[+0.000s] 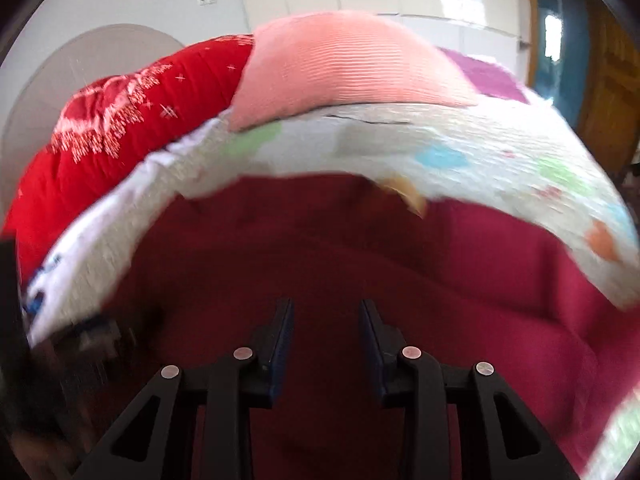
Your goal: Fold small clothes
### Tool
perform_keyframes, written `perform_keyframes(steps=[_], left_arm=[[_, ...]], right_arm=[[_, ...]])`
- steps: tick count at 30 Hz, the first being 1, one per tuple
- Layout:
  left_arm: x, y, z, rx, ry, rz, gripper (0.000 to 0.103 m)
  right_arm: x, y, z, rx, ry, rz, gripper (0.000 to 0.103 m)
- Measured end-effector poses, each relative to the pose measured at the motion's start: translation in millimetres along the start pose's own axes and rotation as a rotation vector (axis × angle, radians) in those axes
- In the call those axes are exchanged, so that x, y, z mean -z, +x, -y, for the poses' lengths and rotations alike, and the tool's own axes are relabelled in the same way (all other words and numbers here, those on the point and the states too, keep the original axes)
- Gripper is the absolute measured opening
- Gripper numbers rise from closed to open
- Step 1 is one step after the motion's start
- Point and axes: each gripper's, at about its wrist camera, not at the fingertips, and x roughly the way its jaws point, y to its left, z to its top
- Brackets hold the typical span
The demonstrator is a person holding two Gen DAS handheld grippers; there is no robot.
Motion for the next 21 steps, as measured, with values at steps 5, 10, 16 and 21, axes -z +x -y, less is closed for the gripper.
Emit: perform_keyframes(steps=[5, 10, 16, 21], left_arm=[[1, 1, 4, -0.015, 0.017, 0.003, 0.08], [0, -14, 4, -0.022, -0.005, -0.015, 0.08], [4, -39, 32, 0.015, 0.008, 0.043, 0.08], [5, -35, 54, 0.036, 0.021, 0.046, 0.08]], right_arm=[[31, -8, 43, 0.038, 0.069, -0.023, 0.058], [38, -46, 52, 0.075, 0.066, 0.02, 0.057], [70, -55, 110, 0.204, 0.214, -0.013, 0.058], [71, -86, 137, 0.065, 0.316, 0.065, 0.057]])
